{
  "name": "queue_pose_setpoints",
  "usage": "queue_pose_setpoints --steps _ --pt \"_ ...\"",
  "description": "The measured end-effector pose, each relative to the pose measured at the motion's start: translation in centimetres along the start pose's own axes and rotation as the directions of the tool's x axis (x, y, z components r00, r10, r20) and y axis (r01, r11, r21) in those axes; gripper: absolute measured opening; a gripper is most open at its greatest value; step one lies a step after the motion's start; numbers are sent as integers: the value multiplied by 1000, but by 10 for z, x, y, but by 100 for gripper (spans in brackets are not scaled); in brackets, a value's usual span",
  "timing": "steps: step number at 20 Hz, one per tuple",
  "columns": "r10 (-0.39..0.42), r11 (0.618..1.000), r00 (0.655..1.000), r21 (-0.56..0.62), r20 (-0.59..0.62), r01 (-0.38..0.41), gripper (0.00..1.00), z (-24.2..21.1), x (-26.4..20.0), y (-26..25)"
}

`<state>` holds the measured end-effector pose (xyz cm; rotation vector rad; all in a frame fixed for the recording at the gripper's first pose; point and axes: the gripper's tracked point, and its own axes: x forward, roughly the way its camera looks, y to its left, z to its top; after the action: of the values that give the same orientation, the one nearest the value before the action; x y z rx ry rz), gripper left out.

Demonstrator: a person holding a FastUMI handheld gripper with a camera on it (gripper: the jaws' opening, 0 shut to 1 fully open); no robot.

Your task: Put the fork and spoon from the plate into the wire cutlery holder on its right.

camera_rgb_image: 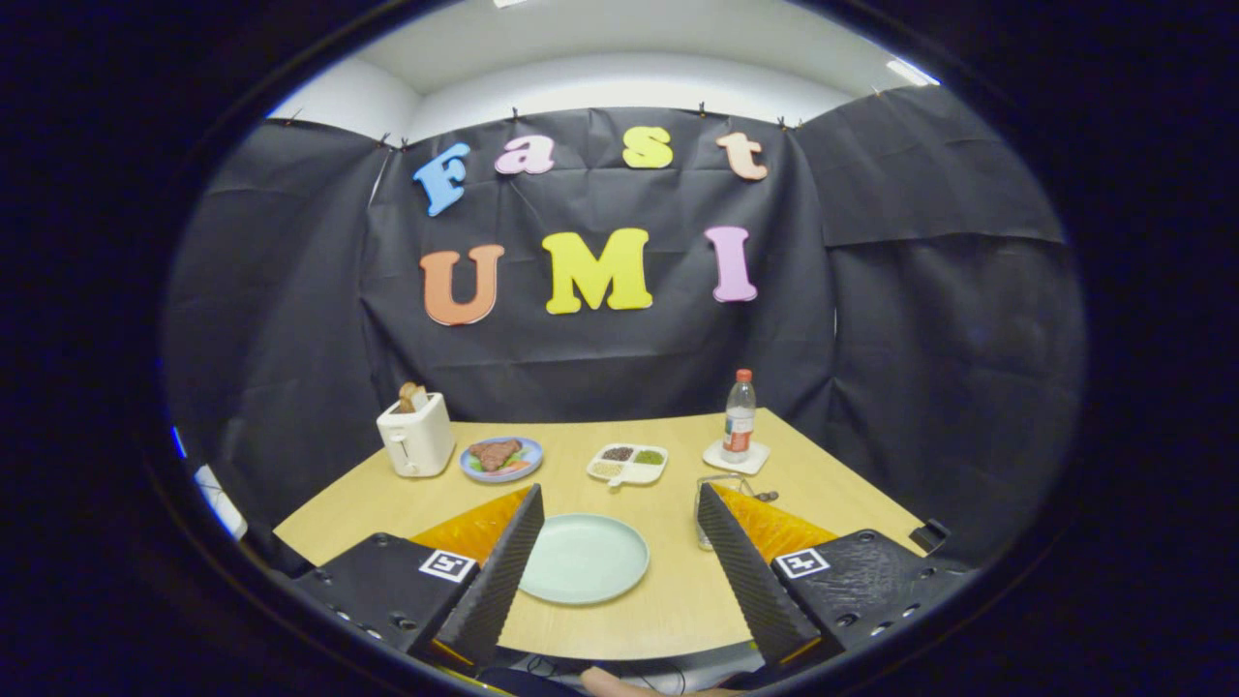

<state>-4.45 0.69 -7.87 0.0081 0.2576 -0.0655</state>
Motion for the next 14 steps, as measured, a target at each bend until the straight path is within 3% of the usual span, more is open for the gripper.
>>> queue_pose_setpoints --steps 5,14 --pt "2 1000 996 -26 89 0 96 11 -23 10" --pt "17 1000 990 -8 137 -16 96 36 -50 8"
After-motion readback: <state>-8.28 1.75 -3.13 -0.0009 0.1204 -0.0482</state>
